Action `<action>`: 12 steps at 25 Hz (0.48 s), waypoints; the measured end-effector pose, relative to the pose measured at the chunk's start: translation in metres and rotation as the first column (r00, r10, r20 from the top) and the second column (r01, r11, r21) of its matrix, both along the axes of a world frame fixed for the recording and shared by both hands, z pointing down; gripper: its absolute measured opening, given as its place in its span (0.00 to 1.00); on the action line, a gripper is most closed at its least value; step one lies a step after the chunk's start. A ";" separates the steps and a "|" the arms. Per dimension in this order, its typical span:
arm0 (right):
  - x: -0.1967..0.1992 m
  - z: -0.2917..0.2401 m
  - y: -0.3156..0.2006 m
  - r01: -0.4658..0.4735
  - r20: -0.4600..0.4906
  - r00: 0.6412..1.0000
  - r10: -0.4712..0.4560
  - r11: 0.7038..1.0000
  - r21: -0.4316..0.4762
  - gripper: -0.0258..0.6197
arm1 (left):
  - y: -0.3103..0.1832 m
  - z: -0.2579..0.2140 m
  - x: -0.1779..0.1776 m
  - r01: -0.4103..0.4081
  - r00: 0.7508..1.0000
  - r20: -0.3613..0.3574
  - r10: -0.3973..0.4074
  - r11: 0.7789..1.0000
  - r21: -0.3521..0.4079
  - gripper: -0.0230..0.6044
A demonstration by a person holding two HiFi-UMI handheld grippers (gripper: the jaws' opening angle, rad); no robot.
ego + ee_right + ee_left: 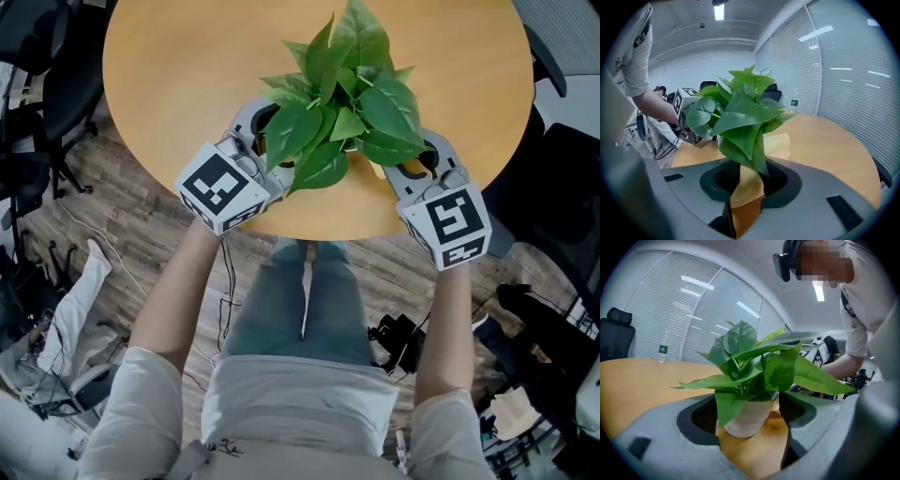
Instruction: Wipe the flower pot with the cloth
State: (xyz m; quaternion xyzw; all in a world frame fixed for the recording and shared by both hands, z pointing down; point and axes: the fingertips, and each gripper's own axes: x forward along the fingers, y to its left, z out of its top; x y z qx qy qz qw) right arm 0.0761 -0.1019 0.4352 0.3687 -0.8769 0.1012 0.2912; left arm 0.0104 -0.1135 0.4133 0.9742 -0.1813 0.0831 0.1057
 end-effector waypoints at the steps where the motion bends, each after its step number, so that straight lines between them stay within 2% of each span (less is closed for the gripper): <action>1: 0.000 0.000 0.001 0.001 0.001 1.000 -0.001 1.000 -0.002 0.19 | 0.000 0.000 0.000 0.012 1.000 0.002 -0.012 1.000 -0.001 0.68; 12: -0.002 0.003 0.007 -0.007 0.004 1.000 0.007 1.000 -0.014 0.19 | 0.001 0.003 0.005 0.128 0.992 0.023 -0.127 0.992 -0.016 0.68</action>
